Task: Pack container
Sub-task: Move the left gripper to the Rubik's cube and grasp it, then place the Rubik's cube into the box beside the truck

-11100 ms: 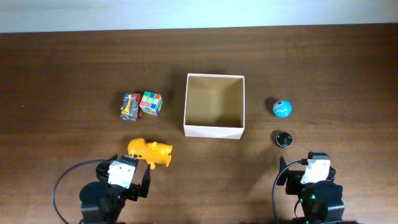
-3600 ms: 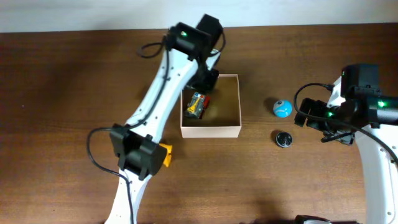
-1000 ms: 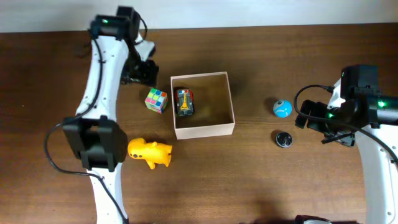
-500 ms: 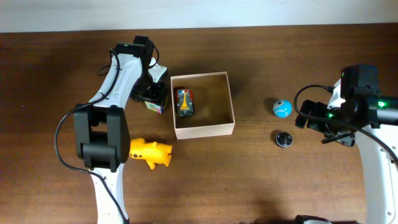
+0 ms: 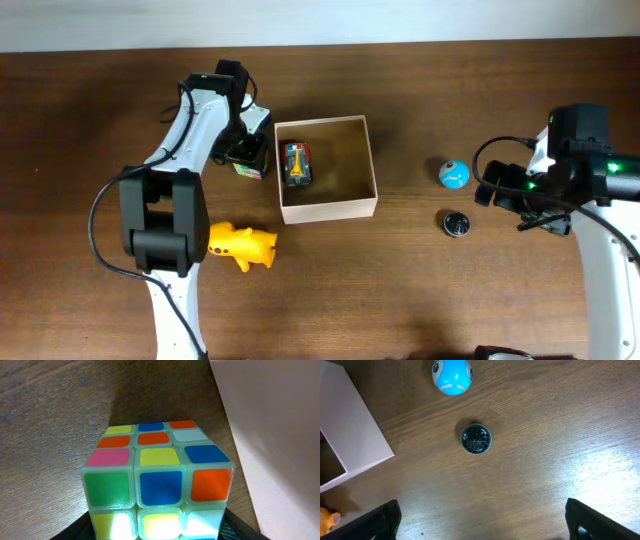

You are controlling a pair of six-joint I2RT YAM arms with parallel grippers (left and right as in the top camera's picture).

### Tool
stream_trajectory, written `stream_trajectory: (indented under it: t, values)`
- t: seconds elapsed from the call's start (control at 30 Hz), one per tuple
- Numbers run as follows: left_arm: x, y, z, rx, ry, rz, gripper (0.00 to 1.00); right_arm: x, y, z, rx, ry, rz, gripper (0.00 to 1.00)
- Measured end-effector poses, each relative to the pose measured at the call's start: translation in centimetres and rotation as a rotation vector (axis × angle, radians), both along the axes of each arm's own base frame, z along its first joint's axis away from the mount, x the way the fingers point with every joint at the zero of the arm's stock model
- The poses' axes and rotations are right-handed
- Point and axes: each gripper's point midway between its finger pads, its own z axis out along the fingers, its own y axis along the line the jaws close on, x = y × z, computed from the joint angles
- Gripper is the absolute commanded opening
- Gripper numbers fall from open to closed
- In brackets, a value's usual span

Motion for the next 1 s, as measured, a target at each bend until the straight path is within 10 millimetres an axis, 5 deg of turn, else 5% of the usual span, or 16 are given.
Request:
stream_trajectory:
  t: [0.2,0.43,0.6,0.8,1.0]
  values:
    - [-2.0,0.1,2.4,0.014,0.088,-0.005,0.47,0.0,0.0,0.0,0.000,0.000,0.001,0.99]
    - [0.4,-3.1,13.0,-0.021,-0.106,-0.049,0.42,0.0,0.0,0.0,0.000,0.001,0.001,0.99]
    - [1.1,-7.8,18.5,-0.082,-0.279,-0.069,0.51,0.0,0.0,0.0,0.000,0.000,0.001,0.98]
    - [0.5,-14.1,18.3,-0.147,-0.303,-0.009,0.52,0.0,0.0,0.0,0.000,0.001,0.001,0.99]
    - [0.0,-18.5,11.8,-0.147,-0.201,0.097,0.56,0.0,0.0,0.0,0.000,0.001,0.001,0.99]
